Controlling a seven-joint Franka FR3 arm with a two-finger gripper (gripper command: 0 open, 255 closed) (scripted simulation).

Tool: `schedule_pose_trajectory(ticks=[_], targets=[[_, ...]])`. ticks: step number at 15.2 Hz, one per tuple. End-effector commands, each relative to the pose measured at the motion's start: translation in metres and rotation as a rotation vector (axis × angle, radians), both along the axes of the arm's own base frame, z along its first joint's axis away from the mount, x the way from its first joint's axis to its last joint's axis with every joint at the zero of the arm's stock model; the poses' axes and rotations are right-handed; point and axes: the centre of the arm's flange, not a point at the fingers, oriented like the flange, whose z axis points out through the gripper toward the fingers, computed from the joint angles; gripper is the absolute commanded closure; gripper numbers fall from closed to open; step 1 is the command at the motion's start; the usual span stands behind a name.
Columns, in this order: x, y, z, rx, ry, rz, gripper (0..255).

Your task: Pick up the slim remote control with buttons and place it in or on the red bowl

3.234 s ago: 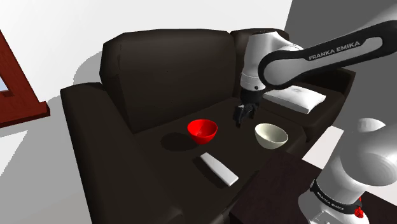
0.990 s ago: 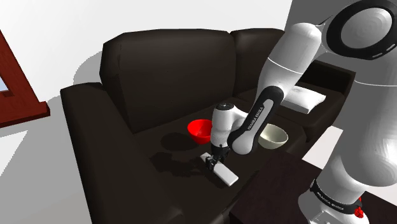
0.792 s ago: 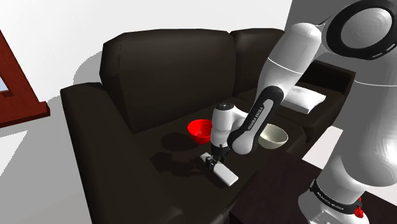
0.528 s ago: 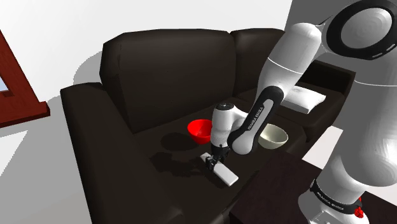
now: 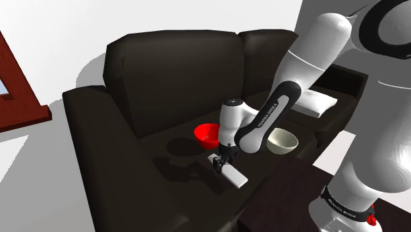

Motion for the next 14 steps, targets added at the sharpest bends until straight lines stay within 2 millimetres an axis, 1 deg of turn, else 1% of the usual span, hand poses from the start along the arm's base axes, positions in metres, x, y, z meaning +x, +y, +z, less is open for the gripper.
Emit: schedule_pose_trajectory(ticks=[1,14], targets=[[-0.001,0.000,0.011,0.000,0.000,0.000,255],[-0.001,0.000,0.079,0.000,0.000,0.000,255]])
